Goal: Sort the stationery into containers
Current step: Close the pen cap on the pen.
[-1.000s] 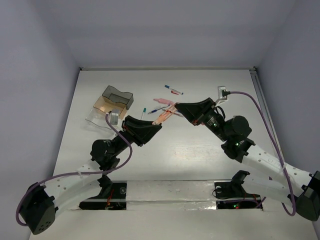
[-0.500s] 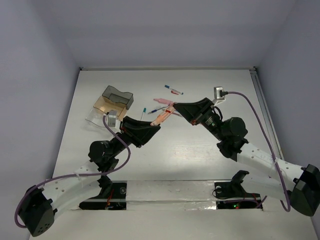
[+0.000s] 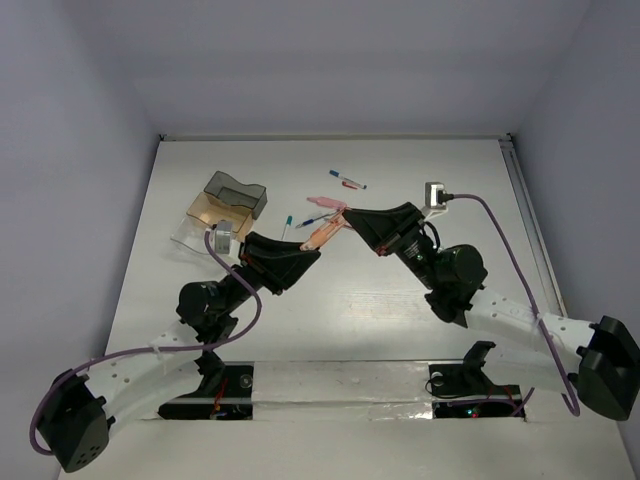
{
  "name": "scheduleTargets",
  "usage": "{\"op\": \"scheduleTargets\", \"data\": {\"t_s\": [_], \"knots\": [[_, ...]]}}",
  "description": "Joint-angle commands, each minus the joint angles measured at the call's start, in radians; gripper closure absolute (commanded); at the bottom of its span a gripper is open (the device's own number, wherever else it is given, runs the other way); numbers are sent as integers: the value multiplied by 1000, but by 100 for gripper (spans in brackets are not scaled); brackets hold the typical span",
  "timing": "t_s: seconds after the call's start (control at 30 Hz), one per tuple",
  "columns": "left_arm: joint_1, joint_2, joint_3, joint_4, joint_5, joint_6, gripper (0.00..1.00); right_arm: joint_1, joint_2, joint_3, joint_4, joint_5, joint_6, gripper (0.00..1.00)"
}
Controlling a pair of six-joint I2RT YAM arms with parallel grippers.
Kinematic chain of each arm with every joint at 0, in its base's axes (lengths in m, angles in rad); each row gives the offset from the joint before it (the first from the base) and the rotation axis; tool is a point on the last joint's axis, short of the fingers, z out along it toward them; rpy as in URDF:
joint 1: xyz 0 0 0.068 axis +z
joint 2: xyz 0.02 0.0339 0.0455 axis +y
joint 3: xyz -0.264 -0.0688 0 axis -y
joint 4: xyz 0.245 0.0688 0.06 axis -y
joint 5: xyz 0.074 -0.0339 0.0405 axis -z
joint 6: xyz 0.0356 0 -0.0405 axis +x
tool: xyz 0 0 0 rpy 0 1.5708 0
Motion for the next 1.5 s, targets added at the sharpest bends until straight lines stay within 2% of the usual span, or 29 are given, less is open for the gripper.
{"op": "scheduleTargets", "data": {"t_s": [0.0, 0.43, 0.6, 0.7, 0.8, 0.83, 1.03, 1.1, 1.13, 1.2, 1.3, 1.4, 1.47], "knots": [[0, 11, 68, 514, -12, -6, 100, 57, 53, -45, 5, -17, -79, 100], [0, -3, 72, 517, -16, -13, 100, 86, 94, -77, 30, -43, -60, 100], [0, 29, 85, 542, 8, -52, 100, 86, 93, -62, -10, -66, -123, 100], [0, 54, 85, 556, 11, -80, 95, 86, 88, -25, -82, -86, -187, 100], [0, 36, 73, 534, -10, -82, 84, 86, 50, -33, -93, -74, -212, 100], [0, 26, 70, 524, -18, -77, 77, 86, 39, -34, -104, -65, -218, 100], [0, -14, 64, 467, -52, -45, 62, 86, -14, -42, -162, -60, -224, 100], [0, -4, 67, 477, -49, -45, 62, 86, -16, -40, -162, -68, -218, 100], [0, 0, 68, 484, -47, -49, 67, 86, -16, -45, -157, -65, -215, 100], [0, 6, 70, 491, -41, -56, 71, 86, -25, -54, -147, -51, -214, 100], [0, 16, 78, 481, -26, -68, 71, 86, -38, -54, -151, -19, -208, 100], [0, 26, 75, 467, -9, -82, 66, 86, -33, -43, -137, -6, -188, 100], [0, 23, 53, 447, -15, -80, 59, 77, -30, -22, -142, 0, -181, 100]]}}
